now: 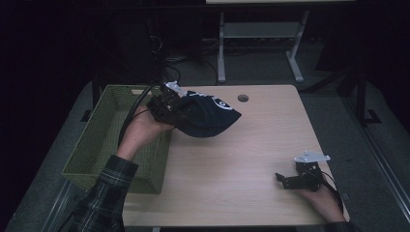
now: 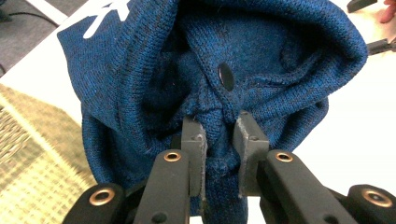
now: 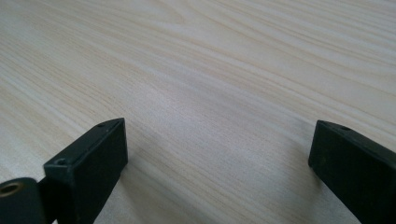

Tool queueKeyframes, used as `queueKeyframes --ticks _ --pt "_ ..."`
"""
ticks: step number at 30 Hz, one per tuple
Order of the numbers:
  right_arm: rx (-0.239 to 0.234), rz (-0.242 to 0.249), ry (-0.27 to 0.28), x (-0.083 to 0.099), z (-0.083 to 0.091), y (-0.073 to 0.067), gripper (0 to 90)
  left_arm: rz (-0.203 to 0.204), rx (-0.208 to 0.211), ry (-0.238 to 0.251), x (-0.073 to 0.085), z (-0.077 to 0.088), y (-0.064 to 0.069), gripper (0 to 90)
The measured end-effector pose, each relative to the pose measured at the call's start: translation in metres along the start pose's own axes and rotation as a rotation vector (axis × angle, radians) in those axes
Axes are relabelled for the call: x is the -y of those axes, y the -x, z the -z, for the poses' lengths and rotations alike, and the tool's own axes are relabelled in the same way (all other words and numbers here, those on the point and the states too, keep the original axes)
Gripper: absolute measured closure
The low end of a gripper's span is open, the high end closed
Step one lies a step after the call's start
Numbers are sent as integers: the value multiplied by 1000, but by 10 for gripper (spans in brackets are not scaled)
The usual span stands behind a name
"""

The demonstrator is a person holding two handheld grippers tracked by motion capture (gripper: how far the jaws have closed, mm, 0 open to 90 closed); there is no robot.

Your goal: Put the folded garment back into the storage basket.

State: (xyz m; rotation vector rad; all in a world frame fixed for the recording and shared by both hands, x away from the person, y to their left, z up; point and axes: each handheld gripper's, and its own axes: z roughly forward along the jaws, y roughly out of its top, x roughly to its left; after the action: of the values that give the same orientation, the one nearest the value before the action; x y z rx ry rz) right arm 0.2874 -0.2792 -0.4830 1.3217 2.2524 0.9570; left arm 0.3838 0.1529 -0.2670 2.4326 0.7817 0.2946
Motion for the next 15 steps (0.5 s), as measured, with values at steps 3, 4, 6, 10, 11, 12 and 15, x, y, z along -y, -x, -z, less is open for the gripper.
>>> queueKeyframes --ticks 3,4,6,10,11,12,15 --pt "1 3 0 0 0 0 42 14 -18 4 5 8 -6 764" --pt "1 3 0 0 0 0 42 24 -24 12 8 10 -7 763" --pt "1 2 0 0 0 0 42 33 -33 8 11 15 -11 764" --pt "1 2 0 0 0 0 42 60 -66 14 22 27 -20 763" --pt "1 2 0 0 0 0 42 60 -66 14 22 27 -20 763" --pt "0 2 1 0 0 0 42 60 -73 9 25 30 -23 763" --pt "0 2 0 0 0 0 42 76 -95 11 32 36 -28 763"
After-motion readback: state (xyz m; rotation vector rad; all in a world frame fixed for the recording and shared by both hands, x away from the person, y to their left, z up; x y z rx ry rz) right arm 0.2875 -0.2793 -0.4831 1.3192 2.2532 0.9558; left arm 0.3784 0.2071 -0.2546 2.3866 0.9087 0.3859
